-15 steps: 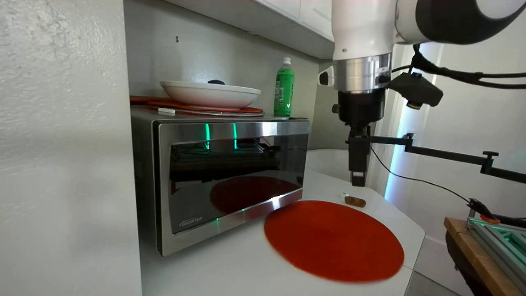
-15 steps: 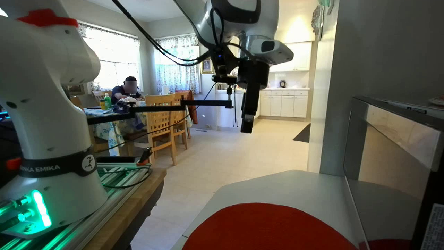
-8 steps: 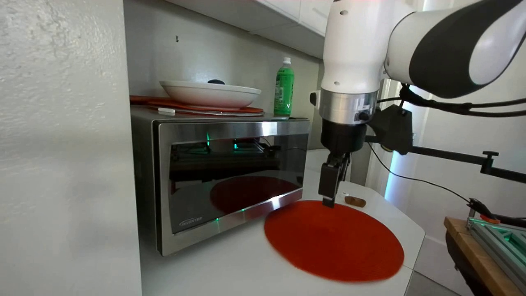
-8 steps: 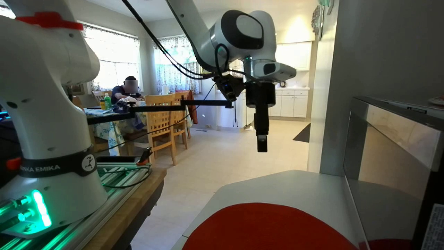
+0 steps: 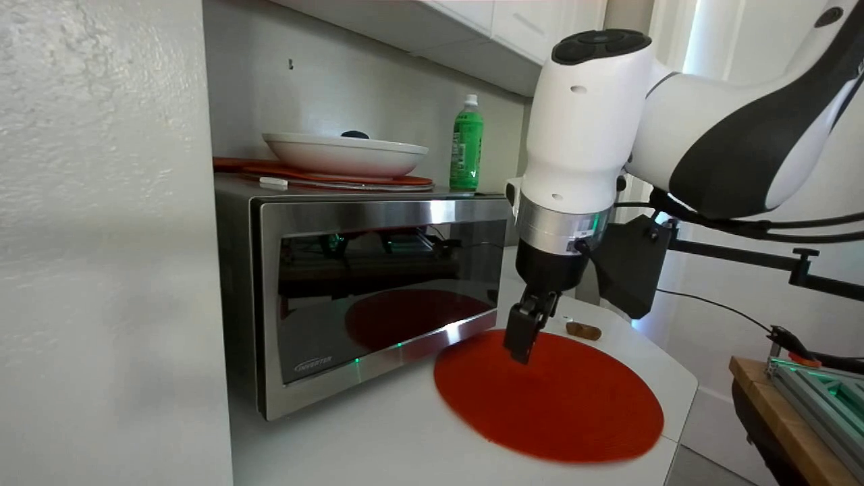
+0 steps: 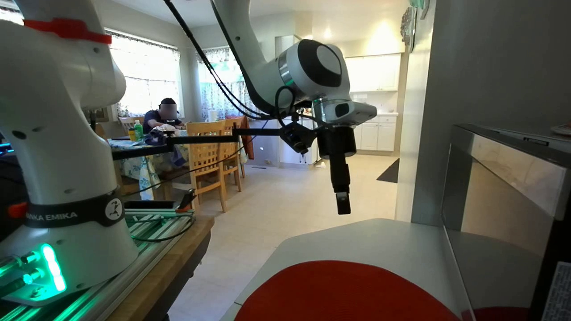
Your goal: Move the red placemat to the left.
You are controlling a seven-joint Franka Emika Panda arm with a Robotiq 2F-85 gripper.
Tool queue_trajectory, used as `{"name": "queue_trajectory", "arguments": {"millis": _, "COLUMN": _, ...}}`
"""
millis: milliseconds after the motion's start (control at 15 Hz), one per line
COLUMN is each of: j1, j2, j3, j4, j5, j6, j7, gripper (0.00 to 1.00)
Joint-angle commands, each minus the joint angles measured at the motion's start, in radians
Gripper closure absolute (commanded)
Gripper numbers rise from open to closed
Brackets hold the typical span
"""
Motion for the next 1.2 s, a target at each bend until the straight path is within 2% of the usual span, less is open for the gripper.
{"name": "queue_trajectory", "arguments": {"millis": 0, "j1": 0.021, "j2": -0.006, "j3": -0.02, "j4": 0.0, "j5": 0.006, "j6": 0.0, "j7": -0.005, "gripper": 0.0}}
{"name": "queue_trajectory", "arguments": {"millis": 200, "j1": 0.021, "j2": -0.008, "j3": -0.02, "j4": 0.0, "j5": 0.006, "j6": 0.0, "j7": -0.005, "gripper": 0.0}}
{"name": "queue_trajectory", "arguments": {"millis": 533, "j1": 0.043, "j2": 0.079, "j3": -0.038, "j4": 0.057, "j5": -0.036, "j6": 0.04, "j7": 0.078, "gripper": 0.0}}
{"name": "queue_trajectory", "arguments": {"millis": 1133, "j1": 0.096, "j2": 0.264, "j3": -0.128, "j4": 0.195, "j5": -0.053, "j6": 0.105, "j7": 0.155, "gripper": 0.0}}
